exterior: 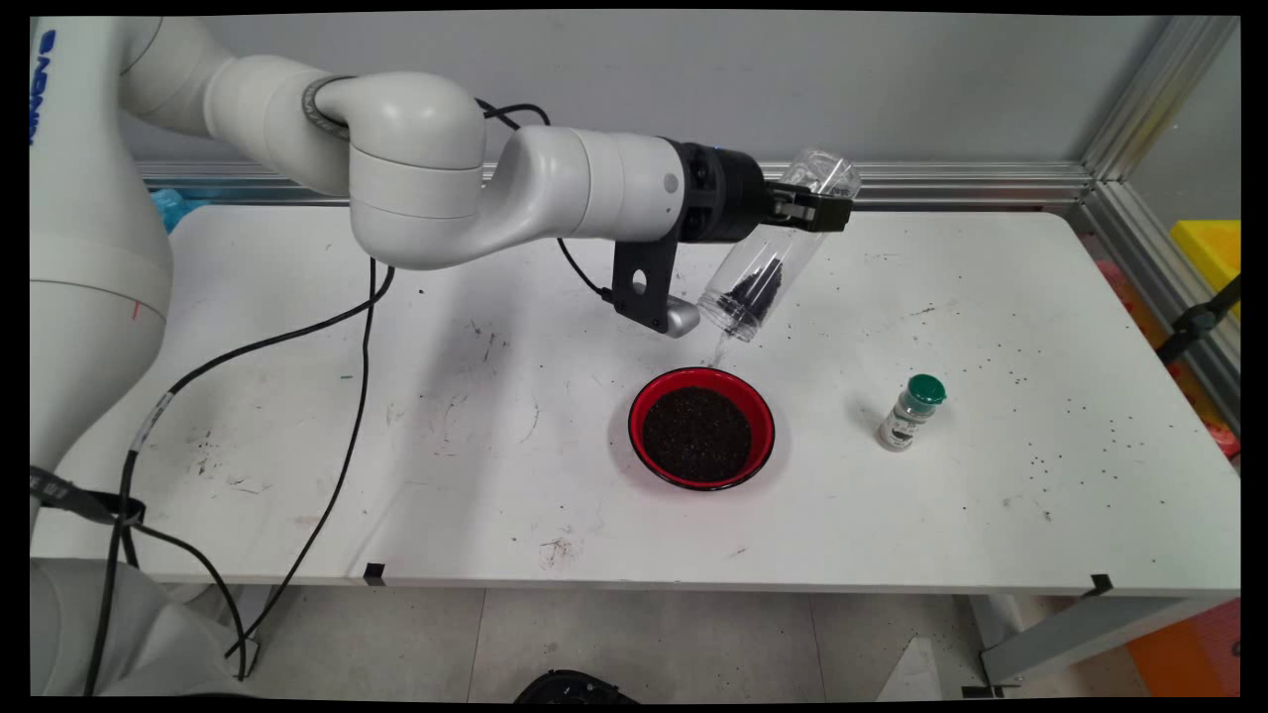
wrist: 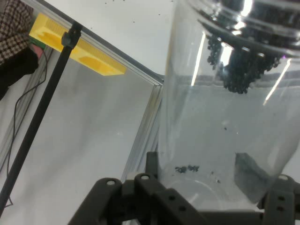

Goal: Pour the black seasoning powder in the red bowl

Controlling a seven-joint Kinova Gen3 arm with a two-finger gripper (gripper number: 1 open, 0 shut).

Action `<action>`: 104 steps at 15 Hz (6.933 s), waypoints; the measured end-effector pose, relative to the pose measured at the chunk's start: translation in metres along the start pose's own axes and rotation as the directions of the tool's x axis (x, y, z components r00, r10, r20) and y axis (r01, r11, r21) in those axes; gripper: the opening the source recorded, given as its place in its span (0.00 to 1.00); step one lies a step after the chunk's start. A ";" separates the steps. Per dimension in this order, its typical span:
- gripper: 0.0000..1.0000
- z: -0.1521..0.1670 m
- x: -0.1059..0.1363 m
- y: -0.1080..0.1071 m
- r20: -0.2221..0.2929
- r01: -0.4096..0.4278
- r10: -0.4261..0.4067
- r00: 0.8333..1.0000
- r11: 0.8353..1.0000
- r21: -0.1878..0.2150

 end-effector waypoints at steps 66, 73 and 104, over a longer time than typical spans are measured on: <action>0.00 0.007 -0.018 0.018 -0.077 0.458 -0.468 0.880 0.881 -0.117; 0.00 0.011 -0.029 0.026 -0.092 0.611 -0.631 0.770 0.772 -0.176; 0.00 0.084 -0.056 0.047 0.070 0.897 -0.989 -0.133 -0.150 -0.416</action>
